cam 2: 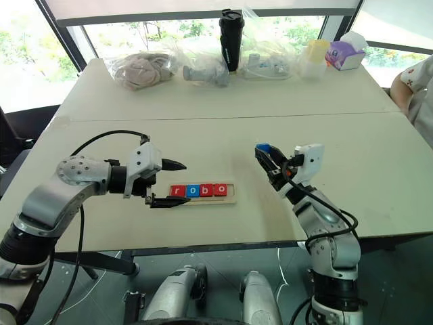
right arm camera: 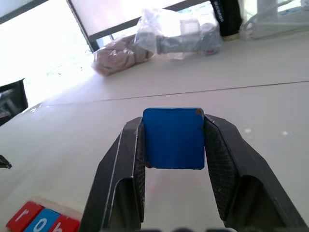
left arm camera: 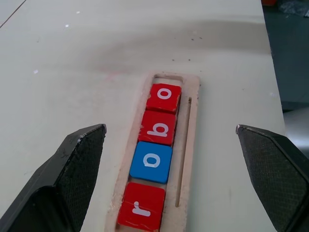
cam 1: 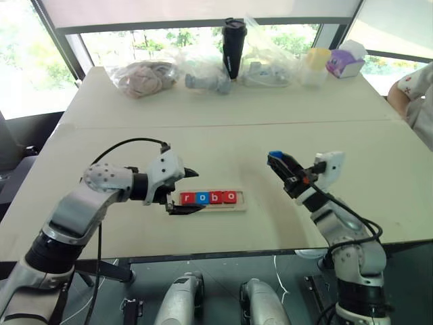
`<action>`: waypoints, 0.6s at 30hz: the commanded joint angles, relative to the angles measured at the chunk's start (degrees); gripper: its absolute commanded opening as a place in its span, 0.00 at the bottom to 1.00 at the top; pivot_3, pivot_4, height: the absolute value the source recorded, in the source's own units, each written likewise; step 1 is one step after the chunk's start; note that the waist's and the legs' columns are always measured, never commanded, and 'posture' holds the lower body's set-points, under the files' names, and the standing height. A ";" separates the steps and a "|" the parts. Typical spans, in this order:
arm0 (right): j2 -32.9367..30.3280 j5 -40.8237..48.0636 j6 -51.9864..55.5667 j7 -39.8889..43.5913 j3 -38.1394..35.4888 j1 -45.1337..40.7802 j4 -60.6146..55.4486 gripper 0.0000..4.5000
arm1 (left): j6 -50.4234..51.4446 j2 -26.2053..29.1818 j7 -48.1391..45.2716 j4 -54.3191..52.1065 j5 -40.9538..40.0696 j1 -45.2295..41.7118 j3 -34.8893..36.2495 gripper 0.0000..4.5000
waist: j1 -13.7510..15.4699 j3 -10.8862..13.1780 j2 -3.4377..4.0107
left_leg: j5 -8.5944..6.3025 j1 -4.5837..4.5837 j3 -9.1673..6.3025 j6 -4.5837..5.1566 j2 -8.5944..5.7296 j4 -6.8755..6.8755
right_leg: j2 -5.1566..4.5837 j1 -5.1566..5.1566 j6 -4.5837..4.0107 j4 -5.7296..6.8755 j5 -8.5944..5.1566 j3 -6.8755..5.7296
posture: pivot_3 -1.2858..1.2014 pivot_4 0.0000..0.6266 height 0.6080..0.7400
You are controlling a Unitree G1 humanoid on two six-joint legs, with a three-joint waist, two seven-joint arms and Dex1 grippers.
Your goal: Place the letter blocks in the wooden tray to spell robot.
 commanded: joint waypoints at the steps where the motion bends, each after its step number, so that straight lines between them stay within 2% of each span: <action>1: -2.32 -1.38 -2.76 1.80 0.13 8.94 -6.22 0.71 | -0.16 1.60 -1.04 -0.39 -0.35 -1.08 1.67 1.00 | 0.37 -0.01 0.01 | 0.00 0.00 0.01 0.00 -0.01 -0.03 | -0.01 -0.13 0.00 -0.02 0.00 0.00 | 0.52 0.24 1.00; 3: -4.50 -1.61 -2.71 2.17 -0.73 13.94 -9.27 0.94 | -0.38 2.29 -1.32 -0.22 -0.39 -0.72 2.14 1.00 | 0.33 -0.01 0.02 | 0.00 -0.11 0.09 -0.01 -0.05 -0.09 | -0.07 -0.34 0.00 -0.03 0.00 0.06 | 0.52 0.24 1.00; 4: -5.20 -1.01 -2.43 2.15 -1.42 15.56 -10.31 0.99 | -0.49 2.50 -1.40 -0.15 -0.48 -0.57 2.25 1.00 | 0.28 -0.01 0.02 | 0.00 -0.21 0.17 -0.01 -0.05 -0.08 | -0.07 -0.33 0.00 -0.03 0.00 0.13 | 0.52 0.24 1.00; 8: -9.07 0.84 -1.69 3.47 -3.49 16.78 -11.40 0.99 | -0.64 2.10 -1.17 0.07 -0.42 -0.65 1.66 1.00 | -0.09 -0.01 0.02 | 0.00 -0.14 0.27 -0.01 0.03 -0.05 | -0.06 -0.30 -0.07 -0.01 0.05 0.19 | 0.52 0.24 1.00; 14: -14.12 2.34 2.59 2.67 -4.51 8.91 -7.85 0.99 | -1.15 1.00 -0.91 0.77 -0.04 -1.26 1.07 1.00 | -0.01 -0.02 0.03 | 0.00 0.12 0.30 -0.02 0.09 -0.17 | -0.08 -0.37 -0.13 -0.06 0.06 0.19 | 0.52 0.24 1.00; 16: -15.97 2.81 3.63 4.04 -4.36 7.99 -7.70 0.99 | -1.11 0.85 -0.78 0.60 0.01 -1.10 1.13 1.00 | 0.25 -0.02 0.03 | 0.00 0.10 0.33 -0.02 0.09 -0.18 | -0.09 -0.42 -0.14 -0.08 0.06 0.19 | 0.52 0.24 1.00; 18: -21.28 3.33 6.07 9.17 -3.44 9.34 -8.00 0.99 | -1.14 1.15 -0.81 0.24 -0.10 -0.39 1.64 1.00 | 0.49 -0.02 0.03 | 0.00 0.06 0.36 -0.03 0.08 -0.24 | -0.11 -0.45 -0.14 -0.10 0.05 0.17 | 0.52 0.24 1.00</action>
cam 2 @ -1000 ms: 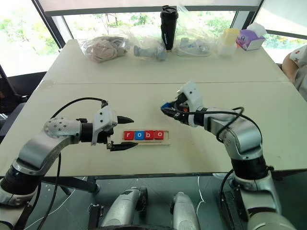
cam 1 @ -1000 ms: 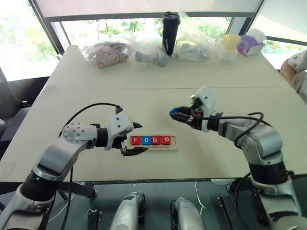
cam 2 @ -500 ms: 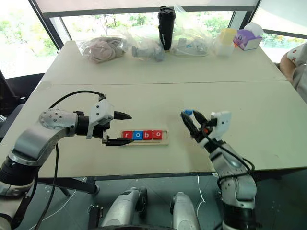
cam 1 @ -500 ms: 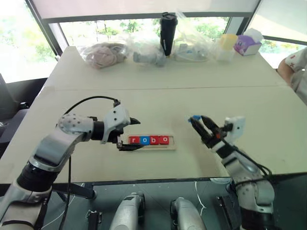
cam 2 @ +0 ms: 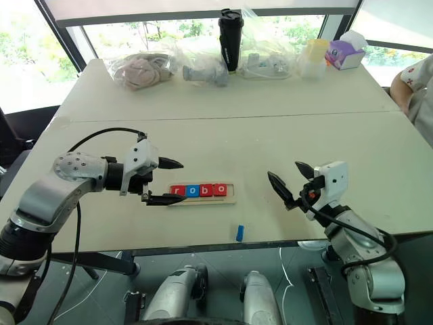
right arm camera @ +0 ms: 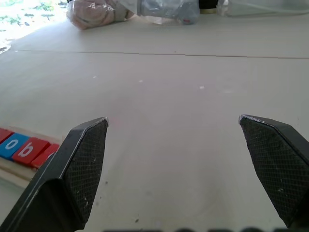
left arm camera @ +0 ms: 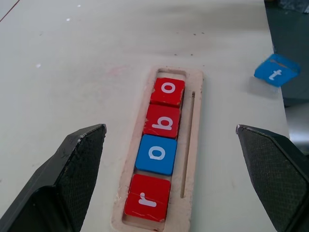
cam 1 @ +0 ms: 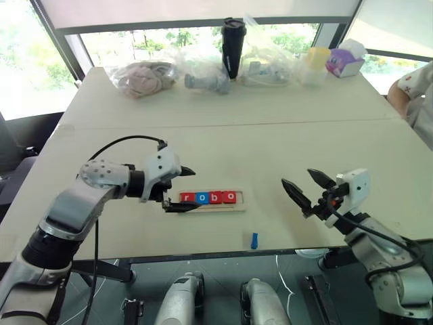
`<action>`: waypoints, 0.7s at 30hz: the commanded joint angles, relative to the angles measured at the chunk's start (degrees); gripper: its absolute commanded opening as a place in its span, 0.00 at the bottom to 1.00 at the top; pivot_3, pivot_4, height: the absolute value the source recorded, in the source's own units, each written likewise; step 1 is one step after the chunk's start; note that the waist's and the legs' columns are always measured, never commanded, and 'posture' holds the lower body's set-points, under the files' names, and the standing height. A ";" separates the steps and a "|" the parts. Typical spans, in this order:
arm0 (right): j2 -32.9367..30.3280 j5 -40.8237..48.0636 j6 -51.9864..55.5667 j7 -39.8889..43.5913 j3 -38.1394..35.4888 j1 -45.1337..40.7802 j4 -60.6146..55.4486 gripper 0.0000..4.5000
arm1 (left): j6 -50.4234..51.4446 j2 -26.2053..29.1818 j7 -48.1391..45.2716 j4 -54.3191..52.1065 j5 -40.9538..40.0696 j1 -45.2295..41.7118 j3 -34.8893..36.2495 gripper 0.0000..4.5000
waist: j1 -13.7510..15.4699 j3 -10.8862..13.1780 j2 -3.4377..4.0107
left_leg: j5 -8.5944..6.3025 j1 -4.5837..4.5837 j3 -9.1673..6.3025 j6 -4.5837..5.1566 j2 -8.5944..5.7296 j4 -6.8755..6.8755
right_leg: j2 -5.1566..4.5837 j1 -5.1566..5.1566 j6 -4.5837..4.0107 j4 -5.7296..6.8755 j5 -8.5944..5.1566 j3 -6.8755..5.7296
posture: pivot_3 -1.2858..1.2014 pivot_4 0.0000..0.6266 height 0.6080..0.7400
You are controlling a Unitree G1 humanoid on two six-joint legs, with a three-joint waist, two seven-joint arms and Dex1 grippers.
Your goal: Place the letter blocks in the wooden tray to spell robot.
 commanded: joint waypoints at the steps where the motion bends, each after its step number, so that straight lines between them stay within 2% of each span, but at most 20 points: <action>1: -7.25 1.91 3.20 7.27 0.45 2.05 -1.26 0.99 | -0.80 0.60 0.18 -1.58 -0.06 0.29 1.52 1.00 | 0.14 -0.01 0.02 | 0.00 -0.09 0.04 0.01 -0.03 -0.01 | -0.05 0.04 0.00 0.01 0.00 0.00 | 0.52 0.24 1.00; 6: -15.27 6.80 6.16 15.57 -3.54 5.57 -2.19 0.99 | -0.29 0.71 0.92 -2.71 -0.44 1.61 1.90 1.00 | -0.01 0.00 0.01 | 0.01 -0.35 0.08 0.12 -0.04 0.26 | -0.08 0.01 0.03 0.06 0.02 -0.02 | 0.52 0.24 1.00; 10: -22.05 6.36 5.47 22.77 -7.55 10.39 -3.28 0.99 | 0.23 0.84 1.21 -3.50 -0.93 2.22 2.05 1.00 | 0.03 -0.01 0.00 | -0.03 -0.29 0.04 0.11 0.02 0.54 | -0.04 0.22 0.03 0.06 0.02 -0.03 | 0.52 0.24 1.00; 15: -29.45 14.82 11.11 30.85 -14.20 13.32 -9.27 0.99 | 0.47 1.53 0.74 -3.65 -1.25 3.10 2.09 1.00 | -0.03 -0.01 0.01 | -0.05 -0.19 0.05 0.13 0.02 0.61 | -0.15 0.36 0.01 0.00 0.03 -0.07 | 0.52 0.24 1.00; 19: -30.12 24.70 15.92 29.06 -13.68 11.23 -14.56 0.99 | 1.17 1.54 0.65 -4.05 -1.67 3.20 1.81 1.00 | -0.04 -0.01 -0.03 | -0.06 -0.22 0.04 0.12 0.04 0.47 | -0.17 0.27 0.02 -0.02 0.02 -0.17 | 0.52 0.24 1.00; 21: -29.16 28.11 17.69 26.82 -10.25 9.95 -16.29 0.99 | 2.11 2.26 -0.42 -4.56 -2.42 3.33 1.70 1.00 | -0.05 0.00 -0.04 | -0.06 -0.26 0.04 0.12 0.04 0.48 | -0.18 0.23 0.02 -0.02 0.02 -0.19 | 0.52 0.24 1.00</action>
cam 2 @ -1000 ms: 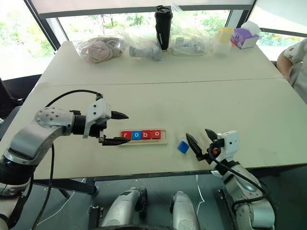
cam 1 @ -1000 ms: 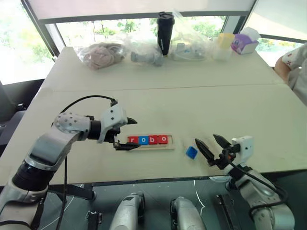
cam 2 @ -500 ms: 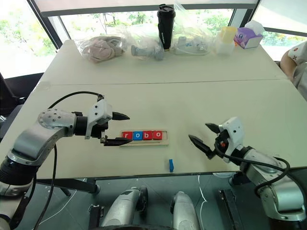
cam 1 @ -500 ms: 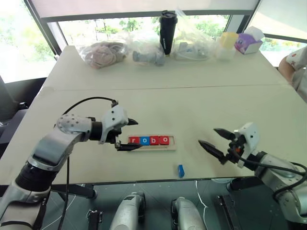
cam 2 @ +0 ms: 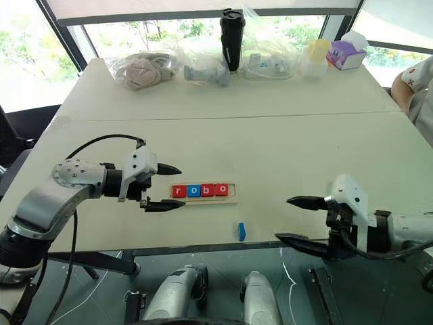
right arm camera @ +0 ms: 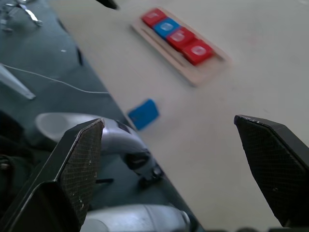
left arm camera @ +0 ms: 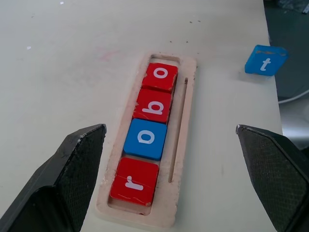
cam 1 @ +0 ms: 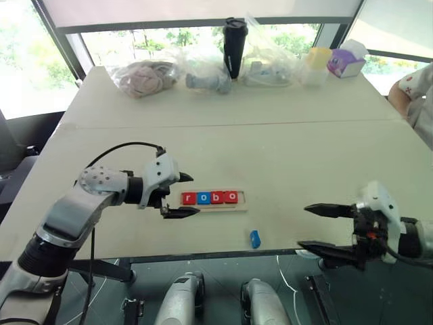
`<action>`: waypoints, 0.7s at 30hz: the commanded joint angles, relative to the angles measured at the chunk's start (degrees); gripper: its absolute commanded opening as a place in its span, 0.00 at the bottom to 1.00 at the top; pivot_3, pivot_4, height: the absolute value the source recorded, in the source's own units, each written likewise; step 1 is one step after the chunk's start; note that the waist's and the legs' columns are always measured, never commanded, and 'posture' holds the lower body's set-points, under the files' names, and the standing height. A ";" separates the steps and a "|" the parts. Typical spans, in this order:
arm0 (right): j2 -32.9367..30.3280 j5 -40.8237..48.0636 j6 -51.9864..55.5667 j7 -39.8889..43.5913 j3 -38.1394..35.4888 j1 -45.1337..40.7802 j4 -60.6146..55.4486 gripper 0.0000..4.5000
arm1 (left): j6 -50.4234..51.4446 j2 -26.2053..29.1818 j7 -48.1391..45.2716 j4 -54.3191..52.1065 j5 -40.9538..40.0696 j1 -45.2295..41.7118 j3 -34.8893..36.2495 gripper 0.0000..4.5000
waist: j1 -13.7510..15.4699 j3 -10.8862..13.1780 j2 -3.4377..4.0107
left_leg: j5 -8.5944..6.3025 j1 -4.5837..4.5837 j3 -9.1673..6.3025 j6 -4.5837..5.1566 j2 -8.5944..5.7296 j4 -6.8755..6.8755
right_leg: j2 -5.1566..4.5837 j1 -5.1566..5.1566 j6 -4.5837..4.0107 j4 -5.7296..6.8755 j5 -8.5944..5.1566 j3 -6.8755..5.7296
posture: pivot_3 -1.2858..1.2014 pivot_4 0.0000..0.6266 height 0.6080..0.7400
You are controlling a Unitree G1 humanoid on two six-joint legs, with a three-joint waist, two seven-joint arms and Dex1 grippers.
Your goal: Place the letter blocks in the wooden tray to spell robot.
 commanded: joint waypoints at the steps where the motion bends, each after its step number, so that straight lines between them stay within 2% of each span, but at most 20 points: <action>1: 1.19 5.88 2.68 -3.12 4.56 -1.78 -3.58 0.99 | 1.31 1.87 -2.06 -3.08 -2.25 0.36 1.56 1.00 | -0.02 0.01 -0.01 | 0.00 -0.02 0.00 0.00 0.00 0.02 | -0.01 0.00 0.00 0.00 0.00 -0.01 | 0.52 0.24 1.00; 5: 2.14 13.16 5.99 -6.35 10.18 -3.69 -5.12 0.99 | 2.32 6.53 -6.22 -6.34 -4.59 2.30 2.30 1.00 | -0.10 0.02 -0.02 | -0.01 -0.02 0.01 0.01 -0.01 0.03 | -0.05 0.01 -0.01 -0.03 0.00 -0.01 | 0.52 0.24 1.00; 9: 2.68 19.26 8.02 -9.06 15.11 -5.27 -6.47 0.99 | 2.83 7.75 -6.44 -7.60 -5.72 2.91 2.93 1.00 | 0.01 0.01 -0.03 | -0.02 -0.03 0.01 0.02 -0.01 0.01 | -0.06 -0.12 -0.01 -0.10 0.00 -0.02 | 0.52 0.24 1.00; 15: 4.49 18.81 9.38 -13.87 22.48 -8.86 -5.22 0.99 | 4.33 9.06 -7.03 -10.85 -7.51 3.92 3.40 1.00 | -0.06 0.01 -0.03 | -0.04 -0.06 0.05 0.04 -0.01 -0.02 | -0.07 -0.20 -0.02 -0.23 0.00 -0.02 | 0.52 0.24 1.00; 21: 4.41 15.03 9.21 -16.47 25.35 -11.49 -3.84 0.99 | 4.77 9.18 -6.22 -11.28 -7.68 3.88 2.92 1.00 | 0.01 0.01 -0.03 | -0.04 -0.09 0.06 0.04 -0.01 -0.01 | -0.07 -0.23 -0.03 -0.24 0.01 -0.03 | 0.52 0.24 1.00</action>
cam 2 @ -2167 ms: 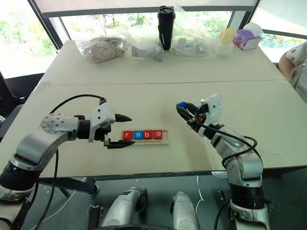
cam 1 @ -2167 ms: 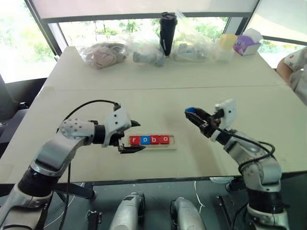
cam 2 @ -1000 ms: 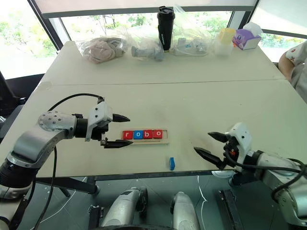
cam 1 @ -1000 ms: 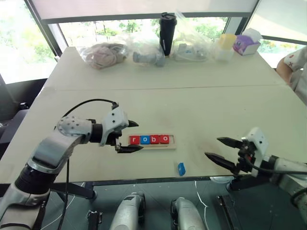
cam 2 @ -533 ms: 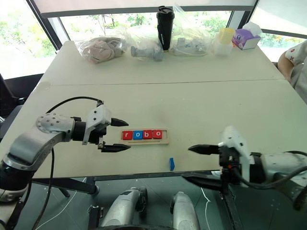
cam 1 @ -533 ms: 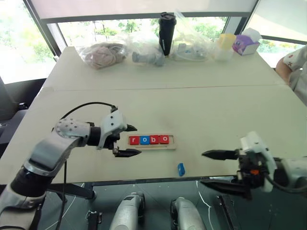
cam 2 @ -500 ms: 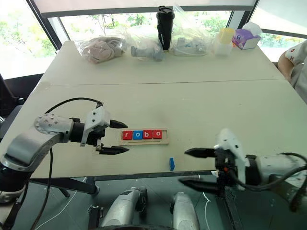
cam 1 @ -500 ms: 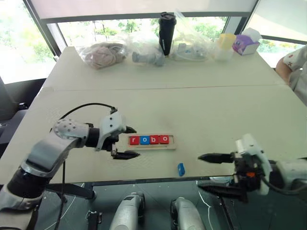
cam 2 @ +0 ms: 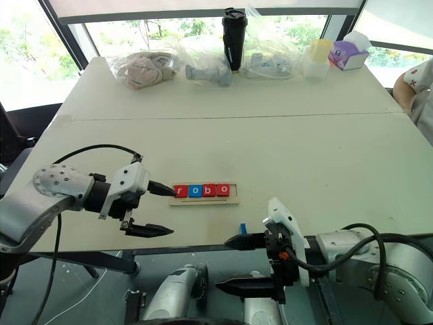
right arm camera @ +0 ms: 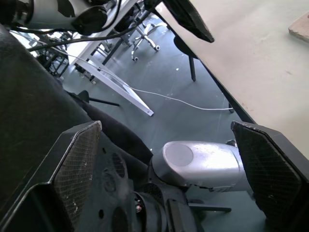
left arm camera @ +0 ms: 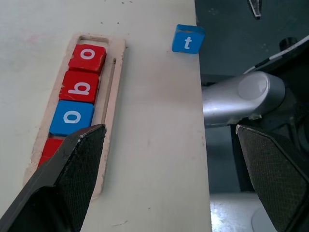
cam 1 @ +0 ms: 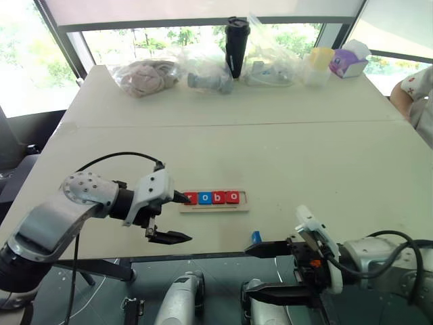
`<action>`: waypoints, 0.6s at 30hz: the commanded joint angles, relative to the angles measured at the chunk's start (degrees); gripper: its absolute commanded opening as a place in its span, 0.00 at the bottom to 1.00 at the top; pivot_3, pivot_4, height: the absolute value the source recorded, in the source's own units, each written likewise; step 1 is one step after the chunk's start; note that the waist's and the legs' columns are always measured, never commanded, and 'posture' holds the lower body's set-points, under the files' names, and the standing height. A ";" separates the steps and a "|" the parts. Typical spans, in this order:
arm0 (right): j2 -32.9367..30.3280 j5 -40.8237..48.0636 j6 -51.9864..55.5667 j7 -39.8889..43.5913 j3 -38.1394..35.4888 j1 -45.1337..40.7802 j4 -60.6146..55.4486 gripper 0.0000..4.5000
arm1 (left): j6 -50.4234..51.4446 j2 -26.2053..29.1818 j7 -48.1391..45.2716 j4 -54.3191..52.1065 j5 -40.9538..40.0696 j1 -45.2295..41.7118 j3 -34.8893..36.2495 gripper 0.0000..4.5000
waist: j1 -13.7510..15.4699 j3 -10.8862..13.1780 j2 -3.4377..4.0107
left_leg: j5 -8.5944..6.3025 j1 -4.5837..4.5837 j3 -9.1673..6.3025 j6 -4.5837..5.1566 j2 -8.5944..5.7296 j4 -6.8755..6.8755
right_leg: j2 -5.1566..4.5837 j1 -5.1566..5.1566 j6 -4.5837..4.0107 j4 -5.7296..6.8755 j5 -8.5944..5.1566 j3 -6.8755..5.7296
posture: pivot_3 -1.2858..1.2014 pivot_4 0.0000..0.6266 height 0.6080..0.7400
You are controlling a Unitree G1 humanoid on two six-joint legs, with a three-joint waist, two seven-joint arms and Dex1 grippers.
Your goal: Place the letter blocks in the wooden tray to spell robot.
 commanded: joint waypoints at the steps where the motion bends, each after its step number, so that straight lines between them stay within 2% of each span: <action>1: -1.11 -3.13 -0.28 0.07 0.89 -0.34 -0.02 0.99 | -0.10 0.37 0.30 -1.39 -0.58 -0.18 1.07 1.00 | 0.04 0.00 0.00 | 0.00 0.00 0.00 0.00 0.00 0.00 | 0.00 0.00 0.00 0.00 0.00 0.00 | 0.52 0.24 1.00; 12: -2.65 -18.65 -5.25 2.29 2.52 -1.03 5.05 0.99 | -0.70 -0.46 0.96 -0.12 0.22 -0.95 0.38 1.00 | 0.03 0.00 0.00 | -0.01 0.00 0.02 0.01 0.00 0.00 | 0.00 -0.01 0.00 -0.03 0.00 0.00 | 0.52 0.24 1.00; 18: -2.46 -18.06 -5.90 3.81 -1.59 -2.00 6.22 0.99 | -0.74 -0.70 1.54 0.04 0.28 -0.83 0.36 1.00 | 0.04 0.00 0.00 | -0.01 0.00 0.02 0.01 0.00 0.00 | 0.00 0.00 -0.01 -0.03 0.01 -0.01 | 0.52 0.24 1.00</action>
